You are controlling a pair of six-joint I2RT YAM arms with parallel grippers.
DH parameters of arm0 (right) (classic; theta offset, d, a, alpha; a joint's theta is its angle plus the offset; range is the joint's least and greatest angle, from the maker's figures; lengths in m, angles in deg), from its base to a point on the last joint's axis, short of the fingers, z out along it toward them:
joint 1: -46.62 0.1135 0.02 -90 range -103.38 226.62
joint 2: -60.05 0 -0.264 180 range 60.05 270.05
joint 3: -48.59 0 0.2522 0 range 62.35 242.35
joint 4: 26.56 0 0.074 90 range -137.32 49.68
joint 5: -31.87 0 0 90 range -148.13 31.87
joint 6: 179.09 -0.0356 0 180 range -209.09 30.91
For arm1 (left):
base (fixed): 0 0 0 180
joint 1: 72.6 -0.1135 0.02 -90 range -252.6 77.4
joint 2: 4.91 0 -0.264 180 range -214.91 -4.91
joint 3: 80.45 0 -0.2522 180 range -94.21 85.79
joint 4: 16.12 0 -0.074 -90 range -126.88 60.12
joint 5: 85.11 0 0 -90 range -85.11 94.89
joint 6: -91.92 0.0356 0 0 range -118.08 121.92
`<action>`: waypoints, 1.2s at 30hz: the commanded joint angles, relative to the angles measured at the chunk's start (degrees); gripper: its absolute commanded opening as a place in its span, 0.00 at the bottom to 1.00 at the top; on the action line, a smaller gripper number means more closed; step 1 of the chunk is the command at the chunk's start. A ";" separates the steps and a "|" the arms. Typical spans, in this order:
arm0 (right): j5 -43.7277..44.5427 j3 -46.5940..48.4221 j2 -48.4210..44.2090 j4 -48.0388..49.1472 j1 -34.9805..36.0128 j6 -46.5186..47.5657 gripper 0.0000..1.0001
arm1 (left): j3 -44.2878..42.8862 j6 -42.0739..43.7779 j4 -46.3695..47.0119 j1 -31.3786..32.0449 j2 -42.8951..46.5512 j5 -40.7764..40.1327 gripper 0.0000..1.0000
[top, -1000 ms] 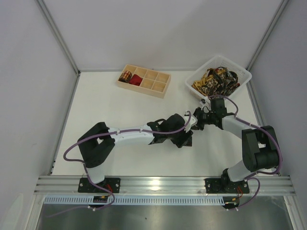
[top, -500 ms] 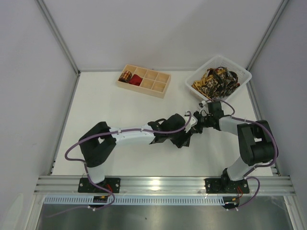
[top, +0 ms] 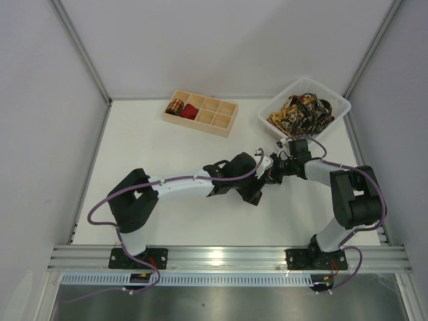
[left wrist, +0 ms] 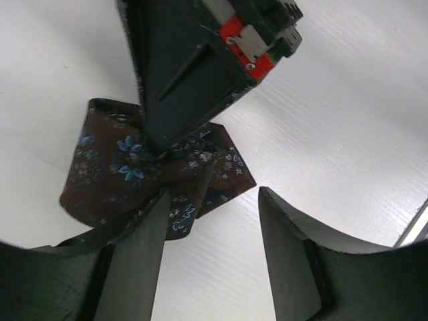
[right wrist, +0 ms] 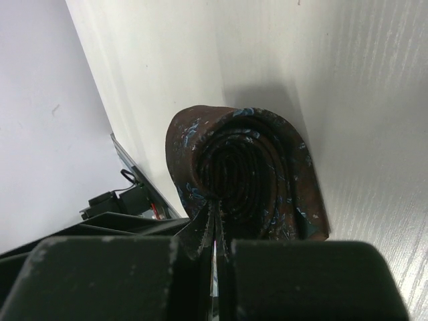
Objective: Roll the ties
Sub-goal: Roll the tie
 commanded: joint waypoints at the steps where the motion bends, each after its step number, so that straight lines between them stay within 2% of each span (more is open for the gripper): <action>1: 0.75 2.22 0.00 -1.16 0.42 1.32 0.00 | -0.56 -1.06 0.59 -1.78 5.89 -0.98 0.61; 4: 0.84 3.01 0.00 -1.86 0.33 1.84 0.00 | 1.28 -2.11 1.29 -3.62 8.18 -2.04 0.61; 8: 0.75 3.63 0.53 -1.69 0.33 1.84 0.00 | 1.30 -1.94 1.48 -7.05 11.08 2.08 0.63; 11: 0.66 4.16 0.79 -2.04 0.33 2.11 0.00 | -0.29 0.07 0.42 -10.92 10.57 10.24 0.69; 13: 0.49 4.16 1.06 -2.13 0.33 2.28 0.00 | -1.87 2.53 -0.10 -14.08 9.16 20.13 0.71; 14: 0.49 4.24 1.14 -2.21 0.33 2.37 0.00 | -2.74 2.98 -1.24 -14.96 6.80 22.19 0.72; 17: 0.31 4.24 1.50 -1.87 0.51 2.37 0.00 | -6.26 4.39 -3.01 -17.42 3.02 27.40 0.70; 19: 0.22 4.24 1.67 -1.86 0.33 2.37 0.00 | -6.18 4.30 -1.61 -17.43 2.04 29.93 0.63; 23: 0.05 5.12 1.85 -2.48 0.33 2.90 0.00 | -4.42 0.62 1.91 -17.17 -1.56 31.97 0.52; 26: 0.31 6.17 1.85 -3.71 0.33 3.60 0.00 | -3.37 -0.71 3.05 -16.99 -4.02 31.36 0.39; 36: 0.49 8.11 -1.49 -7.05 0.33 4.04 0.01 | 1.20 -5.63 8.33 -16.38 -4.56 26.44 0.39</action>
